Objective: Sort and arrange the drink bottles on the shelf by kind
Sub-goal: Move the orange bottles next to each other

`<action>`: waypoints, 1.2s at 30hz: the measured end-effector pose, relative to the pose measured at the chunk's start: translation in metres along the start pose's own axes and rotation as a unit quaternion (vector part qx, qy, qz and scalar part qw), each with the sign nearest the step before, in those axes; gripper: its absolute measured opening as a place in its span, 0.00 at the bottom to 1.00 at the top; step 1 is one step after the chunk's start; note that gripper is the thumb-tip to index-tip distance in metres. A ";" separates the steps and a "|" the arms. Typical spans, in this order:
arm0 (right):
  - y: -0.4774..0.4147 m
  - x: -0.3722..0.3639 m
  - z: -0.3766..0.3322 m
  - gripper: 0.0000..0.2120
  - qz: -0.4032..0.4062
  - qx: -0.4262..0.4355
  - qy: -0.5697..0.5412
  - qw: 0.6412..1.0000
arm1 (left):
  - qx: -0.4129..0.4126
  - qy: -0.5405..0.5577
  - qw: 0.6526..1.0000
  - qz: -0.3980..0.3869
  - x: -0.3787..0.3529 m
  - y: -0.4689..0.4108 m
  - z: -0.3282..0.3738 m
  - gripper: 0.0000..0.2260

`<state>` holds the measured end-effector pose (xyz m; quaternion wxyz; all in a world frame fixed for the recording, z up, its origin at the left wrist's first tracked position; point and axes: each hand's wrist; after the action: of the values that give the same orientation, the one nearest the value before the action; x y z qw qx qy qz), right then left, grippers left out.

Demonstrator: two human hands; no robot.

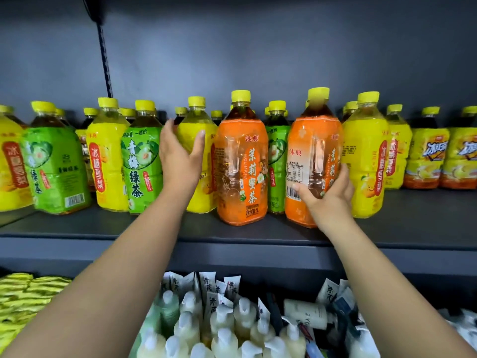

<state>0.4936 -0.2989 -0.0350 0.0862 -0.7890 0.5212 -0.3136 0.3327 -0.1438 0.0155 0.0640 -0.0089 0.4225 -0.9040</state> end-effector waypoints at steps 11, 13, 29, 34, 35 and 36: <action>0.000 0.001 0.000 0.47 -0.007 0.002 -0.014 1.000 | -0.008 -0.197 0.973 -0.121 -0.007 -0.050 0.014 0.31; -0.001 0.001 0.001 0.47 -0.009 0.002 -0.013 1.000 | -0.019 -0.191 0.976 -0.100 0.002 -0.045 0.018 0.30; 0.001 0.000 -0.002 0.46 -0.012 0.001 -0.003 1.000 | 0.012 0.013 0.999 0.042 0.048 0.025 0.003 0.43; 0.000 0.000 -0.003 0.46 -0.013 -0.003 0.006 1.000 | -0.031 0.014 0.999 0.040 0.053 0.017 0.024 0.40; 0.000 0.000 -0.003 0.46 -0.014 -0.006 0.009 1.000 | -0.025 0.011 0.999 0.031 0.052 0.012 0.028 0.41; -0.001 0.000 -0.004 0.46 -0.017 -0.010 0.007 1.000 | -0.010 0.011 1.000 0.019 0.049 0.007 0.030 0.41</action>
<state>0.4919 -0.2975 -0.0320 0.0692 -0.7963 0.5114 -0.3156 0.2867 -0.1771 0.0281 0.0763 0.0087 0.4325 -0.8984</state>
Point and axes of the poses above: each hand's wrist, its own y-axis away from the middle knuckle, its own x-axis out of the back of the hand, z = x × y, and after that the axes turned 6 degrees about y, right-handed
